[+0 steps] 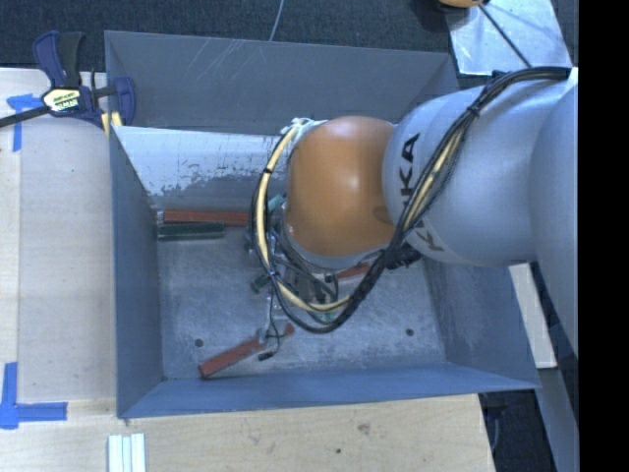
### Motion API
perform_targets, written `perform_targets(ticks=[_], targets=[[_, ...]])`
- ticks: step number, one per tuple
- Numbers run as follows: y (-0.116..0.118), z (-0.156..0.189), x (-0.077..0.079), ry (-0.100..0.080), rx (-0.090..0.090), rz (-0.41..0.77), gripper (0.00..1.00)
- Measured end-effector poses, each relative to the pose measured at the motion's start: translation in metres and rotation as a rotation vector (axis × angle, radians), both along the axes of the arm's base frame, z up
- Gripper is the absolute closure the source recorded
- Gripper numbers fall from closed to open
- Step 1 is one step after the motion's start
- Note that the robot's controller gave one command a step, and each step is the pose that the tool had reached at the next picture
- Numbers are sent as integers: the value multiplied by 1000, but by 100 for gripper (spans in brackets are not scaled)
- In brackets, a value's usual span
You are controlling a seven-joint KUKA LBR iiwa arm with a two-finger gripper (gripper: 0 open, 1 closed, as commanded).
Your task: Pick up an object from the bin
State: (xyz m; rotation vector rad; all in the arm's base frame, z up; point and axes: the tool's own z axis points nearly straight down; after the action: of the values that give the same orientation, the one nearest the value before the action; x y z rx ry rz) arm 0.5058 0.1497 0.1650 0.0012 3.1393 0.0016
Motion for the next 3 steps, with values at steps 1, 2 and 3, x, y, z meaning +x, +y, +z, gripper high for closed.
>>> perform_targets(ticks=[1, 2, 3], targets=[[5, -28, -3, -7, 0, 66, 0], [-5, -69, -2, -1, -1, 273, 0], [2, -95, 2, -3, 0, 616, 100]])
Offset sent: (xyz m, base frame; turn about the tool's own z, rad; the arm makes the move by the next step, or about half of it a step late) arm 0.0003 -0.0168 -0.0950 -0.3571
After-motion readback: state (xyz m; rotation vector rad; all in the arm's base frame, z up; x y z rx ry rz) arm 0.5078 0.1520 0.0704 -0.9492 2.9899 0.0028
